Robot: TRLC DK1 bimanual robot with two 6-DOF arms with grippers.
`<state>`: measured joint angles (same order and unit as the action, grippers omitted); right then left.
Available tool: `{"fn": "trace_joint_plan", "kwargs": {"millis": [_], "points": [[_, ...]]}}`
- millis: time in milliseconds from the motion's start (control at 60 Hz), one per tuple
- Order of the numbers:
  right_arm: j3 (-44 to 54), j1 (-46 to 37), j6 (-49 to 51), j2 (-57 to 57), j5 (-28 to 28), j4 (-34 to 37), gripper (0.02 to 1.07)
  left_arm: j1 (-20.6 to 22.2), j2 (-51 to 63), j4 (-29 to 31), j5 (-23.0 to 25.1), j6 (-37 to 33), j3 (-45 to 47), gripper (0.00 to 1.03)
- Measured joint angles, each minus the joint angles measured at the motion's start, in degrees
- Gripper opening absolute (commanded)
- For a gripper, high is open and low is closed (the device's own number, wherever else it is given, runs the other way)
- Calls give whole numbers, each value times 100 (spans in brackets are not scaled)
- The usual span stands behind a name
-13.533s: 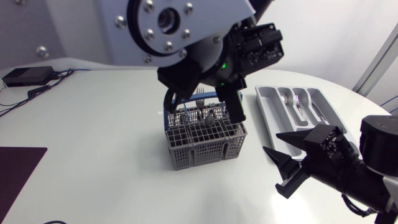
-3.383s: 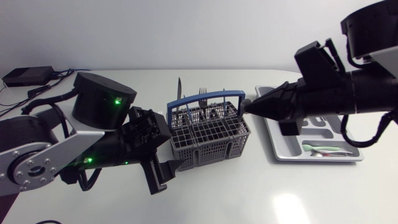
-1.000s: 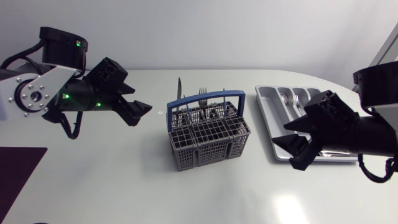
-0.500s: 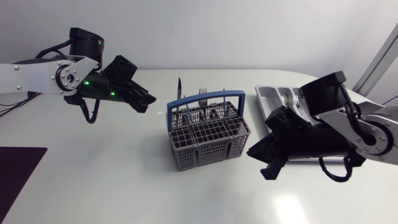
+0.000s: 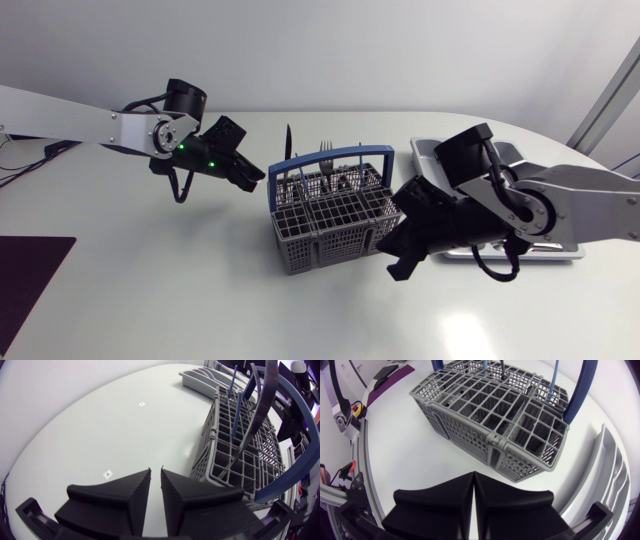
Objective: Unload the cutlery basket into the drawer organizer.
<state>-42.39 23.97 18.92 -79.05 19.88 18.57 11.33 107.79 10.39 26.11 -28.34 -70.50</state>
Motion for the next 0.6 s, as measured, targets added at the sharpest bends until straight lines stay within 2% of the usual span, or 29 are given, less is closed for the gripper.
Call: {"fn": "trace_joint_plan", "kwargs": {"millis": [300, 600], "points": [[-426, -7, -264, -522, -195, -223, 8, 157, -7, 57, 240, -348, 57, 16], [-518, -101, -356, -767, -214, -254, 8, 258, -168, 66, 234, -649, 645, 16]]}}
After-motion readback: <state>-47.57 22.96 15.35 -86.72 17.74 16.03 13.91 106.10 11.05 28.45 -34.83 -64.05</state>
